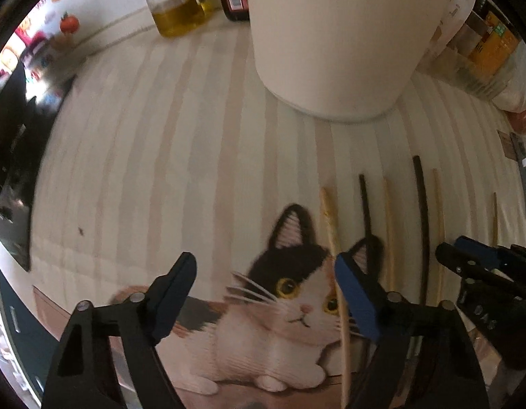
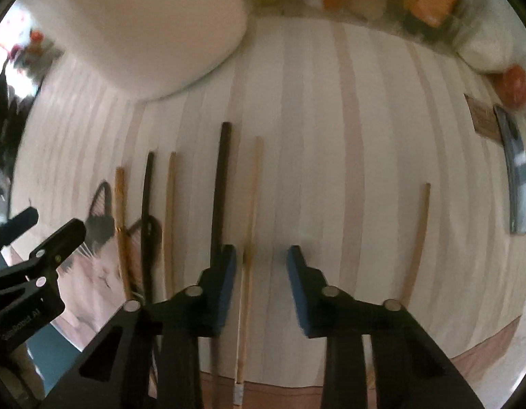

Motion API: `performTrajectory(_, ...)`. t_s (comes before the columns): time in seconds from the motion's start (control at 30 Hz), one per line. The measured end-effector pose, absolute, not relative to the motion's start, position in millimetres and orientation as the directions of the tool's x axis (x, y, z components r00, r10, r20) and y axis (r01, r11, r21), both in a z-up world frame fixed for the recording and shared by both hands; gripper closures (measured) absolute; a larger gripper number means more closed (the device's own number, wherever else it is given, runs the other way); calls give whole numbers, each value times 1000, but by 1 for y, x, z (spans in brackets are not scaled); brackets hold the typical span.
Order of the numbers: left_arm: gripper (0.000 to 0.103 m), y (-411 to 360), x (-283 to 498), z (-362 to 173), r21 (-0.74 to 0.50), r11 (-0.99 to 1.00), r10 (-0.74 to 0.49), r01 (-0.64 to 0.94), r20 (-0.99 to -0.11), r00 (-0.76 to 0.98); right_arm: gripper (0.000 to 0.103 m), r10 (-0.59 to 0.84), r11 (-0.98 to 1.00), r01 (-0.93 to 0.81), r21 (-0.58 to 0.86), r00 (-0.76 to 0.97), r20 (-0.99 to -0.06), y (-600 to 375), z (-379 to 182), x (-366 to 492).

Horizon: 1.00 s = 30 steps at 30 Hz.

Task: Organize utensils
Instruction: 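Return both tools to the row and grasp a light chopstick each, then lift the light chopsticks with both tools toward the wooden holder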

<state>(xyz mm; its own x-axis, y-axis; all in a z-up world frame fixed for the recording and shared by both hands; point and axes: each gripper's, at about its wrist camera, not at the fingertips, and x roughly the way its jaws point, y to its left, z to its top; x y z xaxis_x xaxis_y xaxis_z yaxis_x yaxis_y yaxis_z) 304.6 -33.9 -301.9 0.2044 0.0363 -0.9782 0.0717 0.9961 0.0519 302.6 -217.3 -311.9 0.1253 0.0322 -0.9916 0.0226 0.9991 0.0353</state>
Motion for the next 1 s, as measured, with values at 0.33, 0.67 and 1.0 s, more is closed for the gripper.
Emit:
performTrajectory(0.33,96,-64,303,-324,7,990,-16,140,-986,163,96,-31,998,52,-25,112,-993,-252,-310,287)
performTrajectory(0.67,99,-56,304,-323,15,986,-10,164,-988,155,96,63,989,129,73,83,-995,-308,-309,284)
performTrajectory(1.0,98,-51,310,-322,8,987,-18,163,-987,159,96,50,992,111,54,37,-998,-307,-305,313)
